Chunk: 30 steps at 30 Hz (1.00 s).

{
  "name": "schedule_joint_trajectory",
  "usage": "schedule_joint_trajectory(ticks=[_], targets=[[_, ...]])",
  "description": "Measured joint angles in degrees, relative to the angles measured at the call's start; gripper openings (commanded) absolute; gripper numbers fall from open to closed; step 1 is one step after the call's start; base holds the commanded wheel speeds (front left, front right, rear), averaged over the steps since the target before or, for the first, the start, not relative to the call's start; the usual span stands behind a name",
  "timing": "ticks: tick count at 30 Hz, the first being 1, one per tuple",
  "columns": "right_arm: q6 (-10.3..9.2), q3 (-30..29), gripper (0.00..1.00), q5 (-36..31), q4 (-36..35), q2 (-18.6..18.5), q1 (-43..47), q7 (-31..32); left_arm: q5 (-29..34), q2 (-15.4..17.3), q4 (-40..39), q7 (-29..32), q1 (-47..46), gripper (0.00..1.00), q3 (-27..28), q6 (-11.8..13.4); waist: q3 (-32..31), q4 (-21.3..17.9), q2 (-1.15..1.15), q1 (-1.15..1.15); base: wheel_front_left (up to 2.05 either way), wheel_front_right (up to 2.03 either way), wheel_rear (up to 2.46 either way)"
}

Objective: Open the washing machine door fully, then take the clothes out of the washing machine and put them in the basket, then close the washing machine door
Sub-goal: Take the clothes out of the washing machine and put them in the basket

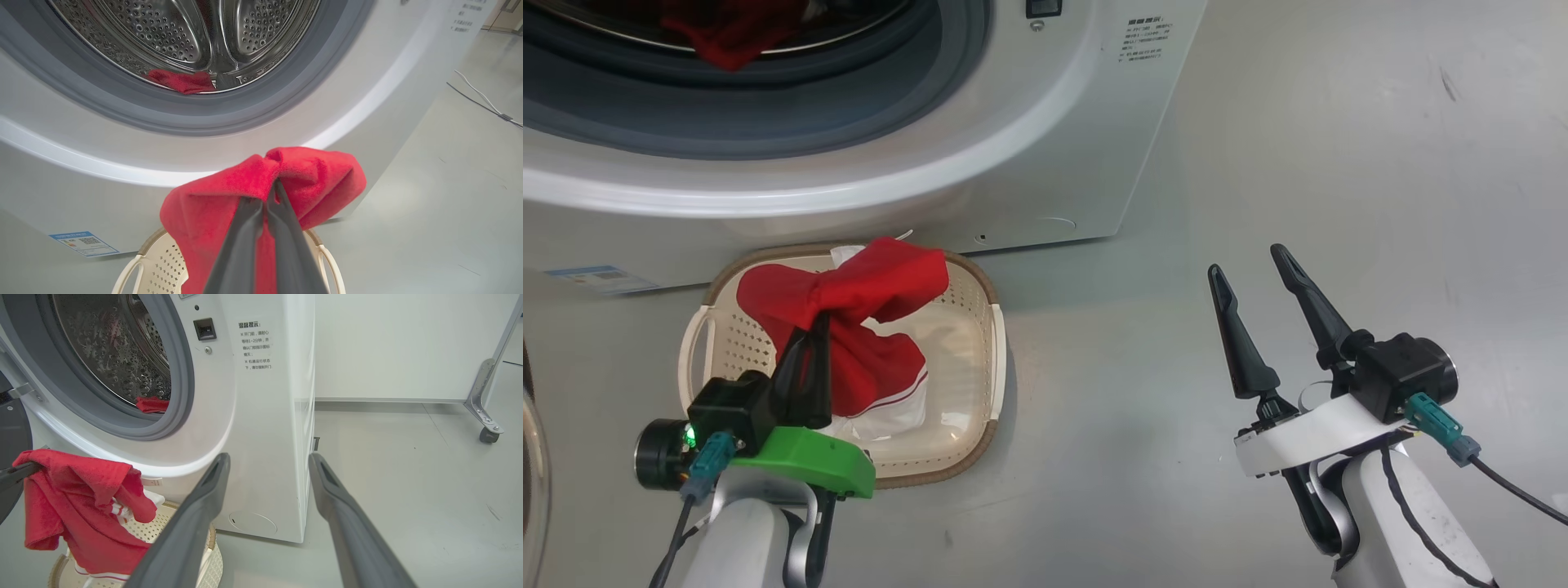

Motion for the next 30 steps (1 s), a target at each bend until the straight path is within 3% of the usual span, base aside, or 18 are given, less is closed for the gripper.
schedule_joint_trajectory(ticks=[9,30], targets=[[0.01,1.1,1.0,0.0,-1.6,0.0,-0.7,0.0,0.0,1.3,4.9,3.4,-1.7,0.0,0.2,0.0,4.2,-1.9,0.0,0.0,0.0,0.0,0.0],[-0.25,1.5,1.0,0.7,-4.0,0.0,-5.6,0.0,-4.8,2.9,23.2,13.0,-14.9,0.0,1.8,-3.7,15.0,-6.5,0.0,0.0,0.0,0.0,0.0]])
